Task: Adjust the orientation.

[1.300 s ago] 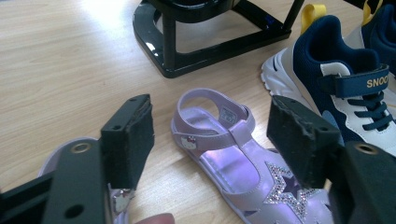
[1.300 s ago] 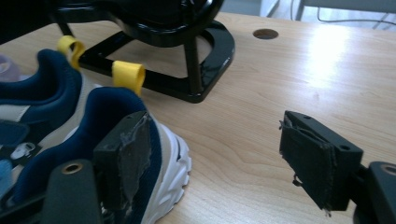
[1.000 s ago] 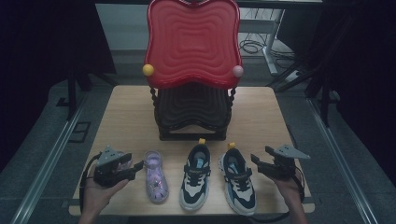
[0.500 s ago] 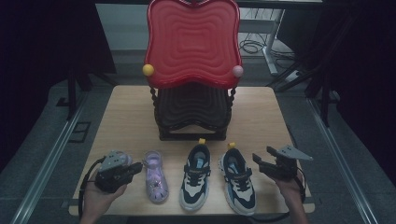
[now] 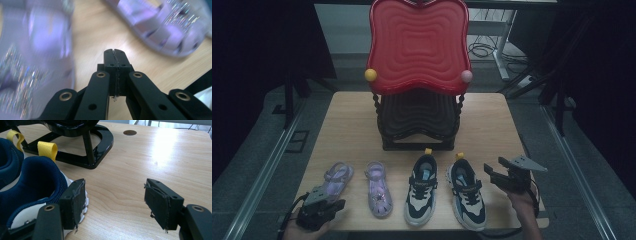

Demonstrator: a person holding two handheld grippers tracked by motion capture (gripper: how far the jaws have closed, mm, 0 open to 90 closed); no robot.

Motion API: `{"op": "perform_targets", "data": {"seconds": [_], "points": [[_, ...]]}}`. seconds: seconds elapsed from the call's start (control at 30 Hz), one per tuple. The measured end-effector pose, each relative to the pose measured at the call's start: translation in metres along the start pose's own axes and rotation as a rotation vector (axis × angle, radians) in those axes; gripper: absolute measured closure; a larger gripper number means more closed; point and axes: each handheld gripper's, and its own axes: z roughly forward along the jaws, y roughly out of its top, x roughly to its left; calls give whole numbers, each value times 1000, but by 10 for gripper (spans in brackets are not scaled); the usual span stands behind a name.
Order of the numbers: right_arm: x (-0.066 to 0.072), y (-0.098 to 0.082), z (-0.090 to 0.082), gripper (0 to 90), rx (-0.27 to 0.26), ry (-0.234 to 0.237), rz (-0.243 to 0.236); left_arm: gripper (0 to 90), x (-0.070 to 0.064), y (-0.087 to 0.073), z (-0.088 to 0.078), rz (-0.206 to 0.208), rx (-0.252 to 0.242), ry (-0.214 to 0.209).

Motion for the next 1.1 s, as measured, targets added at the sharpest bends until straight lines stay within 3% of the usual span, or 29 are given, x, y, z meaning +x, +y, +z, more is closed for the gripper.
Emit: {"op": "perform_targets", "data": {"seconds": [0.1,0.27,0.73,0.97,1.1], "points": [[1,0,1,336,1,1,-2,897,9,-11,-4,-31,5,41],[3,0,3,336,7,0,-6,898,18,-20,-10,-72,1,56],[2,-3,2,337,9,-8,11,896,23,-19,-14,-63,29,71],[2,-4,3,337,12,-10,13,897,27,-21,-14,-85,22,100],[3,-4,3,337,13,-10,15,897,33,-18,-16,-90,22,85]]}}
